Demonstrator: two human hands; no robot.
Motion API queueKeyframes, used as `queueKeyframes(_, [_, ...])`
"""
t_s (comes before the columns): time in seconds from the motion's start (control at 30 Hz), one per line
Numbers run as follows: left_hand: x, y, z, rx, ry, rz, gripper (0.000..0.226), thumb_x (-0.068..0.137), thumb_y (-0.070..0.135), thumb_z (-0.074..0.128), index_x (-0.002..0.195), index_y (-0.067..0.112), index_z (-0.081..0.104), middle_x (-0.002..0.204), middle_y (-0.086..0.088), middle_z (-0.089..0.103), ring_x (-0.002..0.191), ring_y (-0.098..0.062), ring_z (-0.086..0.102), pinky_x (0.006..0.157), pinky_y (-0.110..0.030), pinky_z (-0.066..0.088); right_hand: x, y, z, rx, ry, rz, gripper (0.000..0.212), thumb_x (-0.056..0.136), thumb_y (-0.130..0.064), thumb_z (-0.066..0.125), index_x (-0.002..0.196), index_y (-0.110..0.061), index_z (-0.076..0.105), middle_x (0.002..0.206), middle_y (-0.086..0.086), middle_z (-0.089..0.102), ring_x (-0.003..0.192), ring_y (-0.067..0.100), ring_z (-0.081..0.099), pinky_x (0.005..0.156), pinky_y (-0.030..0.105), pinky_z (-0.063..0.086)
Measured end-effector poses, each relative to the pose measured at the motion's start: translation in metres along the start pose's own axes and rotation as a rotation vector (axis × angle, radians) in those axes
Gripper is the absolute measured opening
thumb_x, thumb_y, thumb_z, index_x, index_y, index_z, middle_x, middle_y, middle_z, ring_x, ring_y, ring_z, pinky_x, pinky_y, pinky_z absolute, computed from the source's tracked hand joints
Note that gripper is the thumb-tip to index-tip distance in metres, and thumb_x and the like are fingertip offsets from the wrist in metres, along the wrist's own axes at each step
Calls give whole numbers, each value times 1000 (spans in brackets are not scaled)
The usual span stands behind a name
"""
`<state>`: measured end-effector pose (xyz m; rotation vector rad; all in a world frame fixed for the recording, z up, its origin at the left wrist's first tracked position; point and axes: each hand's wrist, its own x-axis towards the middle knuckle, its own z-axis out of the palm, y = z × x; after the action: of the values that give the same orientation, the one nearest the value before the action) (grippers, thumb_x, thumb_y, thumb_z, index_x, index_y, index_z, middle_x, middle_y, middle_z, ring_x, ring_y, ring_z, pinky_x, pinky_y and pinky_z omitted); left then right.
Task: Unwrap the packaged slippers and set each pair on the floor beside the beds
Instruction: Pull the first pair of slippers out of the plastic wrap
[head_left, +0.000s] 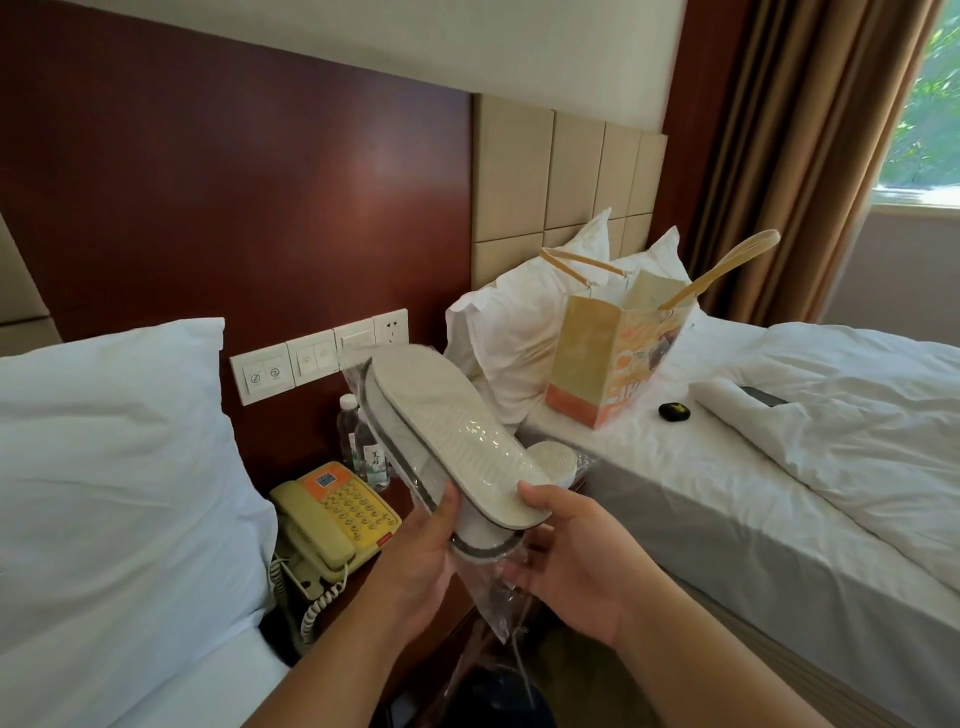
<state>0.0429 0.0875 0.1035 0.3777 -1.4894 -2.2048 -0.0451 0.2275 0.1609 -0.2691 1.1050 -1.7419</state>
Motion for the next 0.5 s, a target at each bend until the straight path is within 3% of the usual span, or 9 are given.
queueKeyframes(0.13, [1,-4,-5,90,23,6,47,101,40,40,142,17,52,135,-9,64,126,-24,60,109,-54,41,3,0,4,12,-45,-25,40,93,-19,64,132,-10,57,121,14,71,108,30,70,90,47,56])
queueKeyframes(0.23, [1,-5,-10,92,41,-5,40,98,40,52,136,26,56,130,-2,68,125,-23,61,107,-52,43,8,0,5,-4,18,-121,35,94,-10,62,128,-6,57,114,13,74,104,29,71,90,46,57])
queueKeyframes(0.3, [2,-4,-18,-103,140,-68,43,90,38,62,131,24,58,132,-9,66,127,-31,58,105,-51,44,7,-2,7,-99,51,-168,26,95,-6,59,121,-4,61,106,11,77,96,26,74,82,40,59])
queueKeyframes(0.37, [3,-1,-24,-288,219,-108,39,86,34,66,122,19,61,133,-19,62,127,-38,55,104,-53,45,6,-4,6,-235,82,-194,21,96,-8,60,116,-7,65,100,8,78,92,25,75,81,39,59])
queueKeyframes(0.43, [3,7,-22,-377,244,-107,38,81,36,66,114,18,62,124,-20,64,123,-38,58,104,-55,45,5,-5,4,-381,118,-209,21,94,-11,64,115,-11,68,98,6,79,92,25,75,86,41,59])
queueKeyframes(0.5, [6,12,-19,-453,251,-113,43,81,40,67,116,16,63,118,-18,69,118,-37,62,100,-55,48,4,-4,4,-526,121,-217,22,92,-14,66,113,-20,71,97,2,78,91,23,73,81,36,59])
